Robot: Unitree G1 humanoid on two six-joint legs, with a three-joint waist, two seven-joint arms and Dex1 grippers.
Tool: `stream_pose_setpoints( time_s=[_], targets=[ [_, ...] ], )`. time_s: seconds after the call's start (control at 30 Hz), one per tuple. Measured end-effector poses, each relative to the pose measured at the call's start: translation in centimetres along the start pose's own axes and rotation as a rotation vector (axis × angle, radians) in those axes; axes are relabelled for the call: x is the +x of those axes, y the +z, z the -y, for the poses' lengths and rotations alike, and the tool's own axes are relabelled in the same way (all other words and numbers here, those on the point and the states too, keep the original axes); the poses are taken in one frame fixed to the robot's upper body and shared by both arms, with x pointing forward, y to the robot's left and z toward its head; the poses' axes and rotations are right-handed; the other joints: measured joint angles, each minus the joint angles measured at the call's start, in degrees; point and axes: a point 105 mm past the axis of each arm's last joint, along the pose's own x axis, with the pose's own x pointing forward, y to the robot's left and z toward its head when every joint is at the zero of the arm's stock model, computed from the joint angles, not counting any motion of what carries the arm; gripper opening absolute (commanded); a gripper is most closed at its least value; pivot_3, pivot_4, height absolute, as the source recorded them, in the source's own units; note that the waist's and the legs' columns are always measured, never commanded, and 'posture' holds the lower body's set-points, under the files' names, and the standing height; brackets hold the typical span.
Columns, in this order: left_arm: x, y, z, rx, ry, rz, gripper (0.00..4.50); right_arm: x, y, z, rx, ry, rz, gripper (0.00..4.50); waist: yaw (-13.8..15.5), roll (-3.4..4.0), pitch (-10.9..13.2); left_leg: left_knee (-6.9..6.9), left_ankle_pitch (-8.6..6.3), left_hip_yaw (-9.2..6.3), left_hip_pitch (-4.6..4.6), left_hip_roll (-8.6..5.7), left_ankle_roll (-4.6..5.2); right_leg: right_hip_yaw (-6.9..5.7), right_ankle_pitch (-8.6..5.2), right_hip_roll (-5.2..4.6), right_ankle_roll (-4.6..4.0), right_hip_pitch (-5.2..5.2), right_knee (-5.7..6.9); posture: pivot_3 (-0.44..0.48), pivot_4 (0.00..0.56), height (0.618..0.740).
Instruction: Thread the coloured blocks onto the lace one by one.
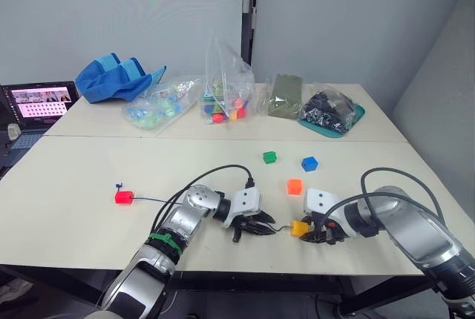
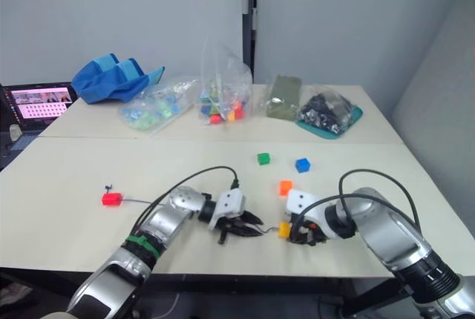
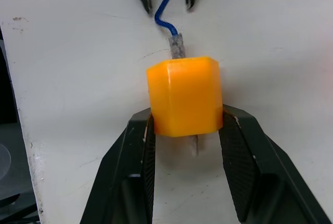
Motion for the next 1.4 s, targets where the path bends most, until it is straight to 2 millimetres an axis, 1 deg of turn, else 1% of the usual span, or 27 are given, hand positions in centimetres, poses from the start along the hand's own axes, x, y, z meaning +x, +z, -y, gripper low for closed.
stream_pose_setpoints(
  time_s=[0.03, 0.2, 0.43, 0.57, 0.73, 0.8, 0.87, 0.93, 0.97, 1.0, 1.03, 1.1, 1.17, 1.2, 1.23, 1.3, 1.4],
  targets=[
    [0.1, 0.0, -0.1, -0.004, 0.007, 0.005, 0.03, 0.0, 0.0, 0.0, 0.0, 0.0, 0.0, 1.25, 0.0, 0.0, 0.0, 0.0, 0.0, 0.0, 0.0, 0.0, 0.0, 0.0, 0.0, 0.0, 0.0, 0.0, 0.0, 0.0, 0.15, 0.74],
    [0.6, 0.2, 0.1, -0.01, -0.003, 0.019, 0.0, 0.0, 0.0, 0.0, 0.0, -0.003, 0.0, 1.25, 0.0, 0.0, 0.0, 0.0, 0.0, 0.0, 0.0, 0.0, 0.0, 0.0, 0.0, 0.0, 0.0, 0.0, 0.0, 0.0, 0.15, 0.74],
    [1.8, 0.8, 0.4, -0.025, -0.021, 0.055, 0.0, 0.0, 0.0, 0.0, 0.001, -0.007, -0.001, 1.25, 0.0, 0.0, 0.0, 0.0, 0.0, 0.0, 0.0, 0.0, 0.0, 0.0, 0.0, 0.0, 0.0, 0.0, 0.0, 0.0, 0.15, 0.74],
    [2.6, 1.4, 0.3, -0.02, -0.022, 0.077, 0.0, 0.0, 0.0, 0.0, 0.001, -0.01, -0.001, 1.25, 0.0, 0.0, 0.0, 0.01, 0.0, 0.0, 0.0, 0.0, 0.0, 0.0, 0.0, 0.0, 0.0, 0.0, 0.0, 0.0, 0.15, 0.74],
    [2.7, 1.8, -0.2, -0.009, -0.004, 0.076, 0.0, 0.0, 0.0, 0.0, 0.002, -0.013, -0.001, 1.25, 0.0, 0.0, 0.0, 0.01, 0.0, 0.0, 0.0, 0.0, 0.0, 0.01, 0.0, 0.0, 0.0, 0.0, 0.0, 0.0, 0.15, 0.74],
    [2.3, 1.7, -0.4, -0.022, 0.006, 0.071, 0.55, 0.0, 0.0, 0.0, 0.001, -0.013, 0.0, 1.25, 0.0, 0.0, 0.0, 0.0, 0.0, 0.0, 0.0, 0.0, 0.0, 0.0, 0.0, 0.0, 0.0, 0.0, 0.0, 0.0, 0.15, 0.74],
    [1.8, 1.8, -0.5, -0.045, 0.006, 0.079, 1.19, 0.0, 0.0, 0.0, 0.003, -0.012, 0.001, 1.25, -0.1, 0.0, 0.0, 0.0, 0.0, 0.0, 0.0, 0.0, 0.0, 0.01, 0.0, 0.0, 0.0, 0.0, 0.0, 0.0, 0.15, 0.74],
    [1.2, 1.7, -0.7, -0.068, 0.01, 0.078, 1.85, 0.0, 0.1, 0.0, 0.012, -0.014, 0.009, 2.31, -0.1, 0.0, 0.0, -0.01, 0.0, 0.0, 0.0, 0.0, 0.0, 0.0, 0.0, 0.0, 0.0, -0.01, 0.01, 0.0, 0.15, 0.74],
    [1.0, 1.7, -0.8, -0.081, 0.018, 0.081, 2.12, 0.1, 0.2, 0.1, 0.018, -0.017, 0.017, 2.55, -0.2, 0.0, 0.0, 0.0, 0.0, 0.0, 0.0, 0.0, 0.0, 0.0, 0.0, 0.0, 0.0, -0.01, 0.01, 0.0, 0.15, 0.74],
    [0.8, 1.6, -0.9, -0.089, 0.021, 0.077, 2.5, 0.1, 0.2, 0.0, 0.021, -0.015, 0.026, 2.98, -0.1, 0.0, 0.0, 0.0, 0.0, 0.0, 0.0, 0.0, 0.0, 0.01, 0.0, 0.0, 0.0, -0.01, 0.01, 0.0, 0.15, 0.74],
    [0.7, 1.5, -0.9, -0.096, 0.019, 0.074, 2.78, 0.2, 0.3, -0.1, 0.024, -0.01, 0.03, 3.26, -0.1, 0.0, 0.0, 0.0, 0.0, 0.0, -0.01, 0.0, 0.0, 0.01, 0.0, 0.0, 0.0, -0.01, 0.01, 0.0, 0.15, 0.74],
    [0.5, 1.4, -0.8, -0.099, 0.01, 0.073, 3.48, 0.2, 0.3, -0.2, 0.028, -0.002, 0.037, 3.98, 0.0, 0.0, 0.0, 0.0, 0.0, 0.0, -0.02, 0.0, 0.0, 0.0, 0.0, 0.0, 0.0, -0.01, 0.01, 0.0, 0.15, 0.74],
    [0.5, 1.5, -0.7, -0.098, 0.002, 0.076, 4.09, -0.1, 0.3, -0.2, 0.036, 0.002, 0.044, 4.5, 0.2, 0.0, 0.0, 0.01, 0.0, 0.0, -0.02, 0.0, 0.0, 0.0, 0.0, -0.01, 0.0, -0.01, 0.01, 0.0, 0.15, 0.74],
    [0.6, 1.6, -0.7, -0.095, -0.001, 0.078, 4.45, -0.4, 0.2, -0.4, 0.048, 0.006, 0.052, 4.5, 0.4, 0.0, 0.0, 0.01, 0.0, 0.0, -0.03, -0.01, 0.0, 0.0, 0.0, -0.01, 0.0, -0.01, 0.0, 0.0, 0.15, 0.74],
    [0.7, 1.7, -0.7, -0.093, -0.004, 0.081, 4.48, -0.6, 0.2, -0.4, 0.058, 0.007, 0.059, 4.5, 0.4, 0.0, 0.0, 0.01, 0.0, 0.0, -0.03, -0.01, 0.0, 0.0, 0.0, -0.01, 0.0, -0.01, 0.0, 0.0, 0.15, 0.74],
    [1.3, 2.1, -0.7, -0.076, -0.029, 0.083, 4.48, -1.7, 0.0, -0.4, 0.102, -0.007, 0.085, 4.5, 0.7, 0.0, 0.0, 0.04, 0.0, 0.0, -0.06, -0.03, 0.0, 0.0, 0.0, -0.01, 0.0, -0.01, -0.01, 0.0, 0.15, 0.74],
    [2.8, 3.2, -0.3, -0.039, -0.082, 0.113, 4.48, -3.8, -0.9, -0.3, 0.172, -0.058, 0.083, 4.5, 1.0, -0.01, 0.0, 0.07, -0.01, 0.0, -0.09, -0.07, 0.02, 0.0, 0.01, -0.05, 0.03, 0.01, -0.06, 0.0, 0.15, 0.74]
  ],
)
